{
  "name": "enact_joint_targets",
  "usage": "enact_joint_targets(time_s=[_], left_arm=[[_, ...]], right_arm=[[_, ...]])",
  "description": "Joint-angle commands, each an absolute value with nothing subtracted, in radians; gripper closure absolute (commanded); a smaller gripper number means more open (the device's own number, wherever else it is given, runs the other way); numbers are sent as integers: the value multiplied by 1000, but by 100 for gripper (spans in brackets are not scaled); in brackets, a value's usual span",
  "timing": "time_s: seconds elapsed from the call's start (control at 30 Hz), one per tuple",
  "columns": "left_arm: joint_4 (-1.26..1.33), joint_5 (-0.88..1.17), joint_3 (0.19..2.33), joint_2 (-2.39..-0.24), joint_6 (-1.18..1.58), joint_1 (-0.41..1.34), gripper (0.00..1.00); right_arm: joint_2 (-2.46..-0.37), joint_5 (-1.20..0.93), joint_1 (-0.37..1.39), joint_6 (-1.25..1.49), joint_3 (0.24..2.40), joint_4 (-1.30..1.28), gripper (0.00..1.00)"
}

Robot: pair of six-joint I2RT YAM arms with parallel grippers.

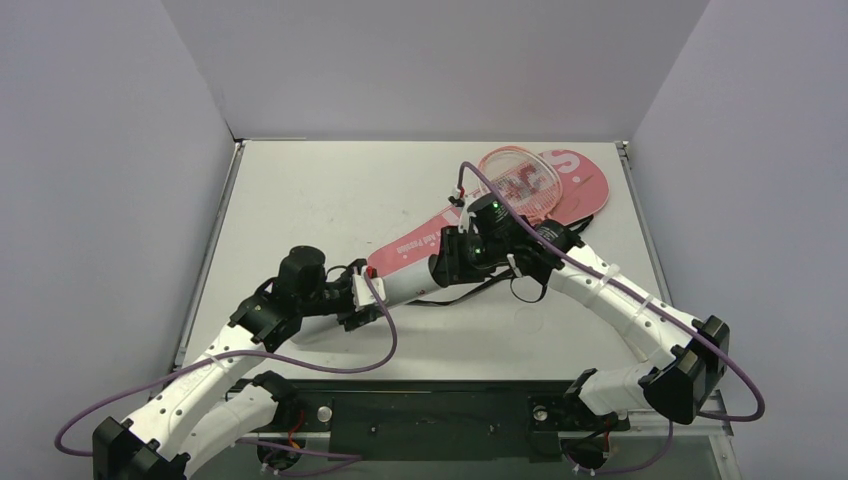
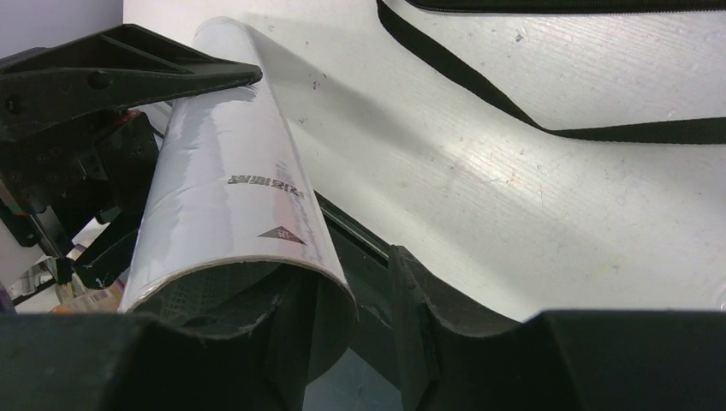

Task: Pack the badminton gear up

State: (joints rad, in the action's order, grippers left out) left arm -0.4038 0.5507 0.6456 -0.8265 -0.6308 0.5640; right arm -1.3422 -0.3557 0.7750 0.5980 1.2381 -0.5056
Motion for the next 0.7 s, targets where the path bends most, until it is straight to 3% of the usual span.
enact_joint_targets(time_s=[0.0,0.23,0.33,0.67], left_arm=[[-300,597,727,-808,-595,569,100],[-290,583,694,-811,-599,569,100],[-282,577,680,-810,-600,570,100],[-303,573,663,-801,-609,568,100]], right_arm=[[-1349,-349,788,590,1260,-499,67],[-1221,-350,714,586,1287,-525,49],[-1183,-404,656,595,1302,-533,36],[-1091,-381,507,579,1250,-613,32]])
